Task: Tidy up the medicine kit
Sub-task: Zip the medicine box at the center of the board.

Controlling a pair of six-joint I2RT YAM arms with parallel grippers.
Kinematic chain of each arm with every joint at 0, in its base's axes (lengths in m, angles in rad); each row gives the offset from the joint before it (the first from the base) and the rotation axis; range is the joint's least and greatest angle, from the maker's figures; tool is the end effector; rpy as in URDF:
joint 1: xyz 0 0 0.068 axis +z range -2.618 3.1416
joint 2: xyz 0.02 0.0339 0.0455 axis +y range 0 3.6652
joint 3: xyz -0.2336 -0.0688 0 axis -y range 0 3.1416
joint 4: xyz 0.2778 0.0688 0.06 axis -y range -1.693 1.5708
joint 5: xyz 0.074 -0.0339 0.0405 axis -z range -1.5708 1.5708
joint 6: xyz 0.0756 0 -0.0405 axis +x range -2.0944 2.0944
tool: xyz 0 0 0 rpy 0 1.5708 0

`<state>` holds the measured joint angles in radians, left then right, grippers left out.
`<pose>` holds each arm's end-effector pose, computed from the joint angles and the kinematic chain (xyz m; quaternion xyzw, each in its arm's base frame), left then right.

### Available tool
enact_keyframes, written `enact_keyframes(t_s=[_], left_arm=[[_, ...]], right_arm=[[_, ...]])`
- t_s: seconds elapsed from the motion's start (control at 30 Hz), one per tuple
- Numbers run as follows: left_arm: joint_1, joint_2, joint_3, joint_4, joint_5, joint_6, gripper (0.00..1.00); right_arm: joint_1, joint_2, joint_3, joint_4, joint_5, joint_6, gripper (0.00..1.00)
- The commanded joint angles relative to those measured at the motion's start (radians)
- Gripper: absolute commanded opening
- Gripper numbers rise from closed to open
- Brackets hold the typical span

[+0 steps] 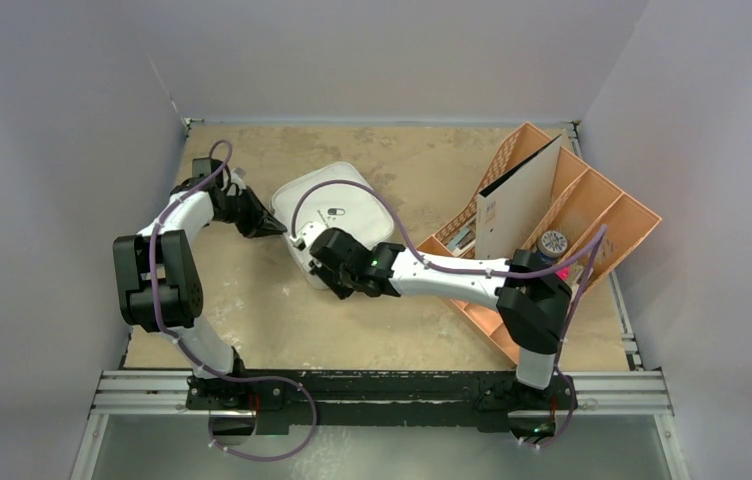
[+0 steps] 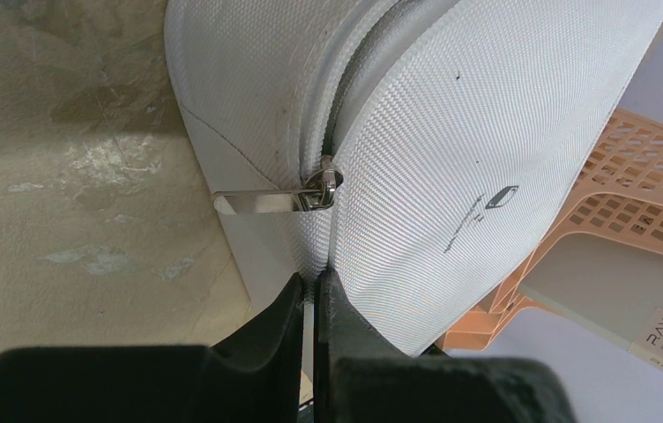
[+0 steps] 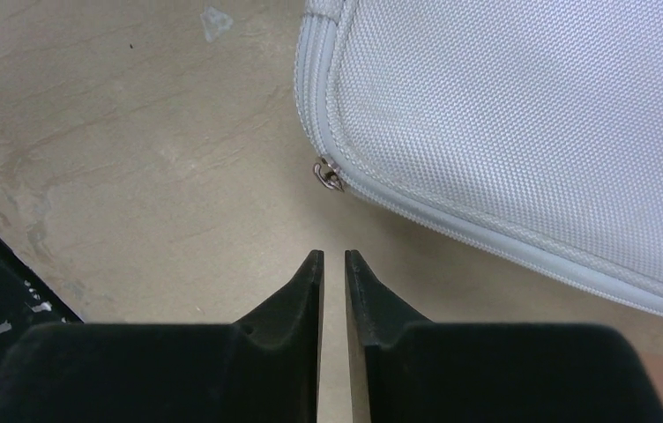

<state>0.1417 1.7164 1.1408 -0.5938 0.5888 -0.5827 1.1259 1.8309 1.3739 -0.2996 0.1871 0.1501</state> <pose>0.3753 0.0111 0.1178 -0.2782 0.8974 -0.3192 0.1240 0.2122 0.4125 0.1687 -0.3959 0.8249 0.1659 0.3678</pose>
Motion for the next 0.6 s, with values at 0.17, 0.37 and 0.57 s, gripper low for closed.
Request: enact_keyframes(t_s=[0.17, 0.37, 0.57], left_arm=[[0.015, 0.042, -0.016, 0.07, -0.162, 0.046, 0.0], [0.013, 0.041, -0.027, 0.078, -0.146, 0.044, 0.0], [0.014, 0.042, -0.032, 0.078, -0.141, 0.043, 0.0]], right_arm=[[0.0, 0.021, -0.008, 0.137, -0.038, 0.065, 0.29], [0.0, 0.03, -0.056, 0.237, 0.014, 0.19, 0.46], [0.0, 0.035, -0.128, 0.413, 0.143, 0.293, 0.55]])
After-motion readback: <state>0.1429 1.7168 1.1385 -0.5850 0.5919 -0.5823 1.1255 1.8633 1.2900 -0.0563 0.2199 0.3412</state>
